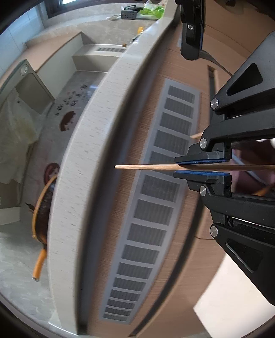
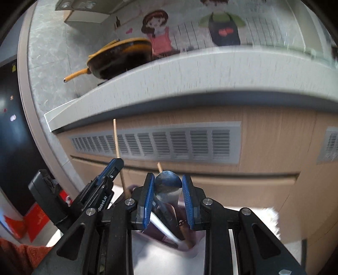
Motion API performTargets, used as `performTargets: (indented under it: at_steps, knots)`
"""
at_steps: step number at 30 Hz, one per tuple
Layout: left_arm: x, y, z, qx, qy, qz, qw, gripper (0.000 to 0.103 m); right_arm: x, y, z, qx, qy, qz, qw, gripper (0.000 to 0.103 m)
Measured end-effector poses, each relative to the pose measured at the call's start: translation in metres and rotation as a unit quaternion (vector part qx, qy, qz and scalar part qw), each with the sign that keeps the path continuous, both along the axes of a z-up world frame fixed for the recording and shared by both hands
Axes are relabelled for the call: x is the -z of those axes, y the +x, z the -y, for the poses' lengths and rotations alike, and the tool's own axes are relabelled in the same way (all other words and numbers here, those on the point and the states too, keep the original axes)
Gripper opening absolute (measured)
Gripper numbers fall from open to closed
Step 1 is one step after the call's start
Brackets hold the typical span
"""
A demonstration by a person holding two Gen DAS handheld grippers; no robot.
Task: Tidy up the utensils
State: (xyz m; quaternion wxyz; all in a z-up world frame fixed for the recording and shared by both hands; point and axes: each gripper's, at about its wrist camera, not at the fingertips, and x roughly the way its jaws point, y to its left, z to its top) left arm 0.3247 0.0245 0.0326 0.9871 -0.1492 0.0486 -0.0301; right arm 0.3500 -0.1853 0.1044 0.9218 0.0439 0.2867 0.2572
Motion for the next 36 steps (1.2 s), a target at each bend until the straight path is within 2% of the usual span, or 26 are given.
performTargets:
  at_steps: [7, 10, 12, 14, 16, 18, 20, 23, 26, 29, 33, 36]
  knots:
    - [0.015, -0.012, -0.002, 0.033, 0.0, -0.077, 0.9965, 0.006, 0.034, 0.015, -0.016, -0.006, -0.022, -0.057, 0.998, 0.025]
    - [0.019, -0.015, -0.001, 0.045, 0.004, -0.113, 0.9926, 0.007, 0.049, 0.023, -0.026, 0.002, -0.043, -0.078, 0.996, 0.025]
    - [0.02, -0.016, -0.003, 0.068, -0.002, -0.14, 0.9877, 0.009, 0.061, 0.03, -0.03, -0.007, -0.045, -0.109, 0.993, 0.026]
    - [0.017, -0.017, -0.005, 0.082, -0.003, -0.167, 0.9826, 0.019, 0.071, 0.032, -0.032, -0.017, -0.041, -0.123, 0.991, 0.028]
    - [0.012, -0.027, -0.009, 0.083, -0.005, -0.179, 0.9803, 0.041, 0.077, 0.029, -0.03, -0.008, -0.039, -0.125, 0.991, 0.028]
    - [0.002, -0.046, -0.014, 0.071, 0.004, -0.176, 0.9818, 0.044, 0.071, 0.009, -0.027, 0.012, -0.049, -0.091, 0.995, 0.028]
    - [-0.009, -0.066, -0.015, 0.052, 0.033, -0.178, 0.9822, 0.044, 0.06, -0.018, -0.024, 0.027, -0.056, -0.046, 0.997, 0.028]
    - [-0.022, -0.098, -0.013, 0.047, 0.07, -0.183, 0.9795, 0.044, 0.045, -0.076, -0.021, 0.047, -0.064, 0.019, 0.997, 0.029]
    - [-0.03, -0.143, -0.006, 0.045, 0.114, -0.184, 0.9754, 0.044, 0.04, -0.125, -0.022, 0.062, -0.075, 0.052, 0.994, 0.03]
    - [-0.028, -0.18, 0.0, 0.03, 0.136, -0.191, 0.9716, 0.044, 0.042, -0.164, -0.015, 0.081, -0.065, 0.053, 0.993, 0.03]
    - [-0.015, -0.213, 0.005, 0.035, 0.127, -0.223, 0.9661, 0.044, 0.058, -0.194, -0.013, 0.089, -0.059, 0.002, 0.994, 0.03]
    - [-0.005, -0.226, 0.01, 0.037, 0.132, -0.234, 0.9624, 0.044, 0.069, -0.217, -0.012, 0.087, -0.072, 0.002, 0.994, 0.03]
